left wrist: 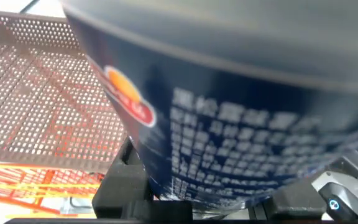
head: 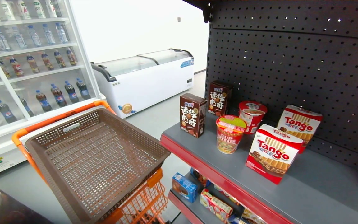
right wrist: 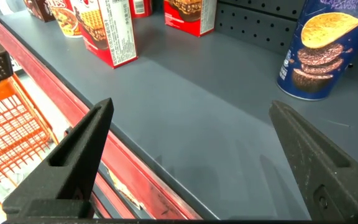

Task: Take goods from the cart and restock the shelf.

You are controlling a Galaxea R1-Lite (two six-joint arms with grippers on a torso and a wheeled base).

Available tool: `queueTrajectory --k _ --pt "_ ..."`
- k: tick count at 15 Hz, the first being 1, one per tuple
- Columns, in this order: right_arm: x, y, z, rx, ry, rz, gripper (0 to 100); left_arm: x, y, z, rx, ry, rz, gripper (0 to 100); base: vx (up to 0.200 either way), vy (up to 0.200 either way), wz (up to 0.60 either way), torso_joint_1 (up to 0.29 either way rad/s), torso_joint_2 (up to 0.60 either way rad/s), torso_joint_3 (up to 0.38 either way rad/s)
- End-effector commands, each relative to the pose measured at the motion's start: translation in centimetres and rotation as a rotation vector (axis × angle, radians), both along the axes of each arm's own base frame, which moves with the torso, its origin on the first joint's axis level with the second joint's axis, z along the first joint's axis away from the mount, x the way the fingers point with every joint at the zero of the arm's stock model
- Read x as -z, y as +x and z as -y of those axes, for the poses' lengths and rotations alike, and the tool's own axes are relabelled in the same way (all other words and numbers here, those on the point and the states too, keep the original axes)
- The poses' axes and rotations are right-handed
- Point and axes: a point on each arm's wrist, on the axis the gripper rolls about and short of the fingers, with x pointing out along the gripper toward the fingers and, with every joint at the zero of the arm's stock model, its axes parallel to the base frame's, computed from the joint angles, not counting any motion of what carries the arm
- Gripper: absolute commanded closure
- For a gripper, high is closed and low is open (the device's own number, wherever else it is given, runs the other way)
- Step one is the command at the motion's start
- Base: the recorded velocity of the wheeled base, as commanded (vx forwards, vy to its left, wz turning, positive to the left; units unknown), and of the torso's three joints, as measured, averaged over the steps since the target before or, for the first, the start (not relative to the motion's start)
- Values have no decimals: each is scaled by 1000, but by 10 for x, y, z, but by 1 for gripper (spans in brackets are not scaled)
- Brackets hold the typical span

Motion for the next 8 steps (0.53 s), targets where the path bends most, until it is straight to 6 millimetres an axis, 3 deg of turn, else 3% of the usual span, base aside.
queueTrajectory --k 1,6,8 --pt "0 0 0 -1 0 1 0 3 -3 -1 6 -4 3 100 0 0 -600 12 2 7" --pt "0 0 0 -1 0 1 0 6 -4 -1 18 -3 1 100 0 0 -600 1 3 4" --pt "0 0 0 -3 -1 1 0 -7 7 10 193 -9 -25 100 0 0 -600 -2 -2 5"
